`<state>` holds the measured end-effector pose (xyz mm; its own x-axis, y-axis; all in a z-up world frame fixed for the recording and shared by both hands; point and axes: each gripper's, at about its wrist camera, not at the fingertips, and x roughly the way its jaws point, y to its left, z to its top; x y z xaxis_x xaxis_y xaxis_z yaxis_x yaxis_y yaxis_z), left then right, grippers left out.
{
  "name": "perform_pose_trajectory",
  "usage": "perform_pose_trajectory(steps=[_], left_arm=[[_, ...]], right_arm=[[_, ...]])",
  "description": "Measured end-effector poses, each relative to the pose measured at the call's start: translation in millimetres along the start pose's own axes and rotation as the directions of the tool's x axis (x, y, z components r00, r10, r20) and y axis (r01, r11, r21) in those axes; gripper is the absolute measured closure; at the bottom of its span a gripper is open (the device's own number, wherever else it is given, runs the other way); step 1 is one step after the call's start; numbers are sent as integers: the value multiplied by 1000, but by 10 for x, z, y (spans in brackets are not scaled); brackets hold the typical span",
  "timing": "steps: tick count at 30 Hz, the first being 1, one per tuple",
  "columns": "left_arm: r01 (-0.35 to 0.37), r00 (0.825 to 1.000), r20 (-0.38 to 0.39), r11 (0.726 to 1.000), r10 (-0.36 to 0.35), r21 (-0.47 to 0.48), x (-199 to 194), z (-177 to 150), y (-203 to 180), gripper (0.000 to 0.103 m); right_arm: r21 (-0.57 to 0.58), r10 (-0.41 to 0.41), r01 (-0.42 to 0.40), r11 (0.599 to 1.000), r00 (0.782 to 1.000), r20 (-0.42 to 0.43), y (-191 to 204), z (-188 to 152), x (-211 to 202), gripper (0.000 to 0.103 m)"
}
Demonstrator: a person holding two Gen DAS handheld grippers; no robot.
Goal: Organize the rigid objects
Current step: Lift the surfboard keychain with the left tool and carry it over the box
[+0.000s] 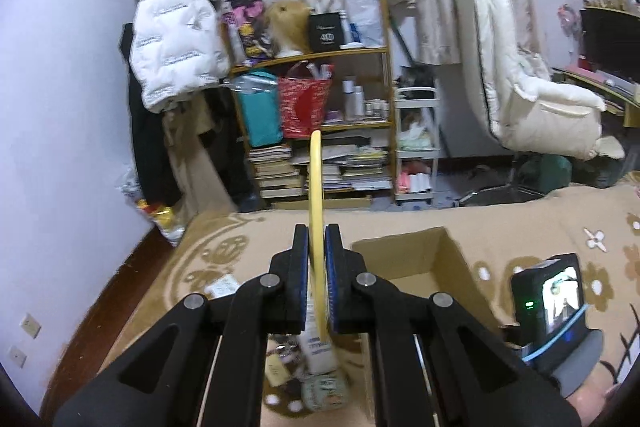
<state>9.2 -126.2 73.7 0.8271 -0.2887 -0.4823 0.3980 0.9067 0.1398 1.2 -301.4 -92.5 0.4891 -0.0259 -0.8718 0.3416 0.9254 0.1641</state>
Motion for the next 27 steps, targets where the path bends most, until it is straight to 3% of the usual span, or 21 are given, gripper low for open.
perform_pose_trajectory(steps=[7,14,17,21,27], left_arm=[[68,994,-86,998,-69,-11,165,-225,-253,96],[113,971,-208,993,-120,-47,491,-553,-374,96],[141,959,-234,986,-159,-91,597,-667,-347,96],[112,956,-262,991,-128,-73,680,-758,-353,95],[138,952,-264,987,-153,-77,658,-740,-311,91]], right_arm=[[1,0,0,1000,1000,-1,-1,15,-2,93],[2,1,-1,1000,1000,-1,-4,19,-1,93],[3,1,-1,1000,1000,-1,-5,19,0,93],[2,1,-1,1000,1000,-1,-5,19,0,93],[2,3,-3,1000,1000,-1,-8,24,0,93]])
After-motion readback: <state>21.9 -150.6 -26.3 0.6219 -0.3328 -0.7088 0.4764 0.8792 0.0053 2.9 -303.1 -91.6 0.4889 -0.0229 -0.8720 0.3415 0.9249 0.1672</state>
